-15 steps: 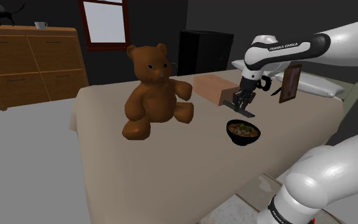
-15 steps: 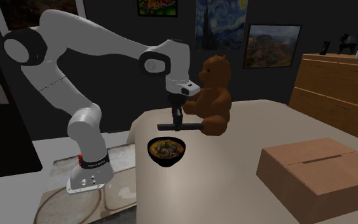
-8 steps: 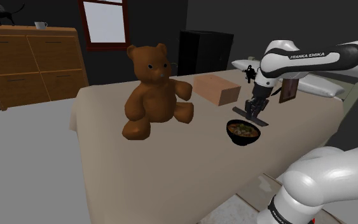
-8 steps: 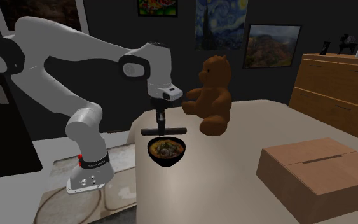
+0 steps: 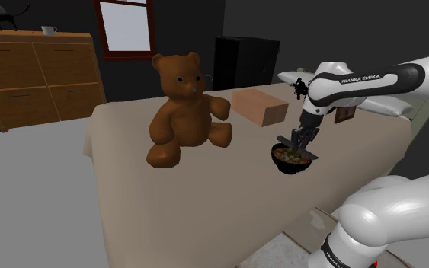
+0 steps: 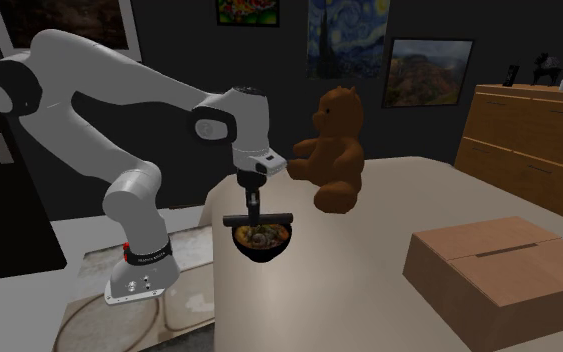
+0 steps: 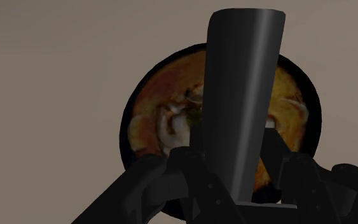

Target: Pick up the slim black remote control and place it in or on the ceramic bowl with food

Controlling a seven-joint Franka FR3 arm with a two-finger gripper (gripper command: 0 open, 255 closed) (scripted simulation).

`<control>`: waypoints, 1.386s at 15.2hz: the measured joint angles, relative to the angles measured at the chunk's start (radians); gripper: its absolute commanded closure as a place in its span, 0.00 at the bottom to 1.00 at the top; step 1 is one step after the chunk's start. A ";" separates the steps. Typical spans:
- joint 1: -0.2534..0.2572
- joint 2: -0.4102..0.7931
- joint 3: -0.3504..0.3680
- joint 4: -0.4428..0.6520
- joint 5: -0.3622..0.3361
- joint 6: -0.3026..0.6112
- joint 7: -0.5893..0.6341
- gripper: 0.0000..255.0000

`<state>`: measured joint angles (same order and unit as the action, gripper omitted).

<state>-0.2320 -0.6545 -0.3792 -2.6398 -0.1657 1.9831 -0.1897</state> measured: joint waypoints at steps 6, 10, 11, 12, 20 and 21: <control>-0.002 0.008 -0.007 -0.027 -0.005 0.038 -0.002 1.00; -0.002 0.009 -0.008 -0.028 -0.005 0.039 -0.002 0.00; -0.001 0.010 -0.008 -0.028 -0.005 0.039 -0.002 0.00; -0.001 0.010 -0.008 -0.028 -0.005 0.039 -0.002 0.00; -0.001 -0.025 0.012 0.066 0.006 -0.088 -0.002 0.00; -0.001 -0.027 0.013 0.072 0.007 -0.097 -0.002 0.00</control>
<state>-0.2334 -0.6819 -0.3659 -2.5683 -0.1591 1.8863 -0.1916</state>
